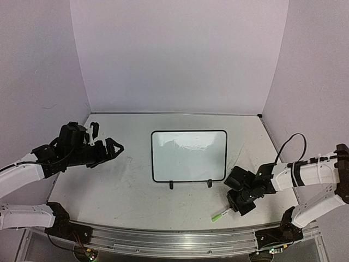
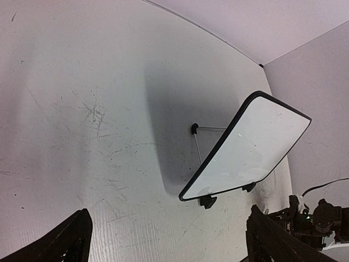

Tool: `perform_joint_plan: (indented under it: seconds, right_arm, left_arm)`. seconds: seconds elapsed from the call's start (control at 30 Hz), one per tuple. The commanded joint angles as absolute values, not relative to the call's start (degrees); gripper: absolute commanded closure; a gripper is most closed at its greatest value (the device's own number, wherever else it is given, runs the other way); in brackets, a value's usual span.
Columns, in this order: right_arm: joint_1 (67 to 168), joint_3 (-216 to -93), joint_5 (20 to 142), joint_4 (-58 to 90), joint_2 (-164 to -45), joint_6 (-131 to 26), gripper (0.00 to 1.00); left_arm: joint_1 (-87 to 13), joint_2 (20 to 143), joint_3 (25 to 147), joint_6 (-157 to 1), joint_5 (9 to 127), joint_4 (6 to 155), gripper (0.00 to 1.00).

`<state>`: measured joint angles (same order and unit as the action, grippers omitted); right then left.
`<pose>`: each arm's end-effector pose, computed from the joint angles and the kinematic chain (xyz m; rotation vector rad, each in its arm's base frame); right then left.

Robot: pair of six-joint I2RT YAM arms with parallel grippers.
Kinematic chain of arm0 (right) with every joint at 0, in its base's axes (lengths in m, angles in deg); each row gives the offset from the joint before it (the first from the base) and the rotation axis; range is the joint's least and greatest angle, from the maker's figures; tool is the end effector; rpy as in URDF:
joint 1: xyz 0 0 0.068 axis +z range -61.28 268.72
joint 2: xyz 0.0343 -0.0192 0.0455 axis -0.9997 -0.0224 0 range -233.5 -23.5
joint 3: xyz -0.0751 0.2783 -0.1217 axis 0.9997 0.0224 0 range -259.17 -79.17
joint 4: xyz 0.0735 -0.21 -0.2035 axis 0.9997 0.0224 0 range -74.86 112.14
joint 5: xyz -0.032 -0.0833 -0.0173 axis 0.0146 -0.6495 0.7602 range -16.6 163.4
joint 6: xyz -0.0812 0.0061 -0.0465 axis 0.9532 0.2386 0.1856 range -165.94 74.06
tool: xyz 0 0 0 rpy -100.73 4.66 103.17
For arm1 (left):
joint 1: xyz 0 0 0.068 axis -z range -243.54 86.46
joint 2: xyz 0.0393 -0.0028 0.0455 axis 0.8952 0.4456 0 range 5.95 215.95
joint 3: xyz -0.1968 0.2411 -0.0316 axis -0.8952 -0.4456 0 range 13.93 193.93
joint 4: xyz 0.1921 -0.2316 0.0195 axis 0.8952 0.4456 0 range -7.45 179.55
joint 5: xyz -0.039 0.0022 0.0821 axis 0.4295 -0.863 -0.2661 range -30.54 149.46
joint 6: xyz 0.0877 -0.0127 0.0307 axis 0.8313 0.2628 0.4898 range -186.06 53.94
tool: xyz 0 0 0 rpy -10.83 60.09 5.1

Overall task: Write a sentence on the whiteboard
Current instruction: Pick up the whiteboard marker from the corner of the board, then open the pen cap from the whiteboard marker.

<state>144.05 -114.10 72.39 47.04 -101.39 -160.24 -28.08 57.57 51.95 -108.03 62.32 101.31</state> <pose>0.1426 0.2036 0.1069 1.5159 2.6741 0.4046 0.2076 -0.1531 0.2587 -0.0972 2.2535 -0.8200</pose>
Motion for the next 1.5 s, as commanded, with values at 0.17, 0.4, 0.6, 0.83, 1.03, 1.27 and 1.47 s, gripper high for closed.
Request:
perform_joint_plan:
  seconds: [0.17, 0.4, 0.6, 0.83, 1.03, 1.27, 1.47]
  right_arm:
    - [144.25, -114.31, 56.57, 44.01, -86.4, -143.09, 1.0]
    - [144.29, -102.36, 67.11, -8.18, -66.25, -91.4, 1.0]
    - [144.31, -110.91, 82.93, -22.29, -77.9, -72.53, 1.0]
    - [144.92, -116.33, 92.84, -42.48, -94.58, -76.08, 1.0]
    - [147.9, -122.75, 92.16, -45.36, -102.68, -78.42, 1.0]
    - [148.76, -124.86, 88.76, -43.92, -103.73, -82.16, 1.0]
    - [149.44, -127.09, 86.85, -39.07, -104.21, -84.82, 1.0]
  left_arm:
    - [-28.03, 59.29, 54.62, -106.44, 68.68, 95.63, 0.04]
    - [-27.56, 60.03, 53.19, -107.6, 78.92, 85.68, 0.04]
    - [-23.77, 63.22, 51.77, -110.95, 86.78, 71.32, 0.07]
    - [-14.59, 65.55, 53.96, -110.65, 83.36, 66.12, 0.16]
    - [-7.58, 68.64, 54.06, -109.87, 79.97, 62.33, 0.23]
    - [-4.76, 69.35, 54.07, -107.3, 79.39, 59.86, 0.24]
    - [-3.82, 69.93, 54.62, -104.63, 77.91, 58.99, 0.3]
